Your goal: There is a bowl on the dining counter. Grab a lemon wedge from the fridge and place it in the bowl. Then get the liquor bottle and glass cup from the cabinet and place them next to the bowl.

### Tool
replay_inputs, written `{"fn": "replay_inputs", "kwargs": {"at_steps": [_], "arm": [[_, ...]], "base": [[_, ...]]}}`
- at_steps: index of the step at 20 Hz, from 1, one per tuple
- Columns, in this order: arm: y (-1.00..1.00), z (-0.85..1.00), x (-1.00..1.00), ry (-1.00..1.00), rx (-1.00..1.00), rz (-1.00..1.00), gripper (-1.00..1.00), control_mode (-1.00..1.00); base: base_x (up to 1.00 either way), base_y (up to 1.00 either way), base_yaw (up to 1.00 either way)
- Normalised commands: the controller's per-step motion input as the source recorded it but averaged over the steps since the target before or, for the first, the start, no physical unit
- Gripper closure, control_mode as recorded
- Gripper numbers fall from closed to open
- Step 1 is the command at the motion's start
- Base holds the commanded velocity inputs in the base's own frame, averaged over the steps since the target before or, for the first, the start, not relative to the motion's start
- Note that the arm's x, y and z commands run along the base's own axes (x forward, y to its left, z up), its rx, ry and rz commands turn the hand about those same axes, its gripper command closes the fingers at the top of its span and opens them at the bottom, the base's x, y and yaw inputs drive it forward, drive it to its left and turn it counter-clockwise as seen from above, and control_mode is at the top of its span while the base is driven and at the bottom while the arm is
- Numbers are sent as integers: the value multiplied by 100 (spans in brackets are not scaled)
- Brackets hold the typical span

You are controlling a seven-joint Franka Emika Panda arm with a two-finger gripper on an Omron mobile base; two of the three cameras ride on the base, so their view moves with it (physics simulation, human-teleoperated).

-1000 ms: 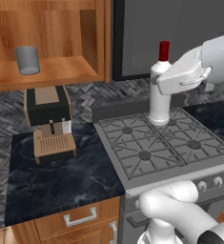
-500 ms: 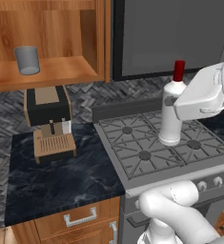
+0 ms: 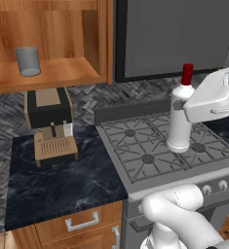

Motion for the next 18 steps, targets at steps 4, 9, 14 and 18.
{"fn": "replay_inputs", "kwargs": {"at_steps": [4, 9, 14, 18], "arm": [[0, 0, 0, 0, 0, 0, 100, 100], [0, 0, 0, 0, 0, 0, 100, 100], [0, 0, 0, 0, 0, 0, 100, 100], [0, 0, 0, 0, 0, 0, 100, 100]], "base": [[-92, -4, 1], [-100, 0, 30], [-100, 10, 71], [-77, 17, 90]]}}
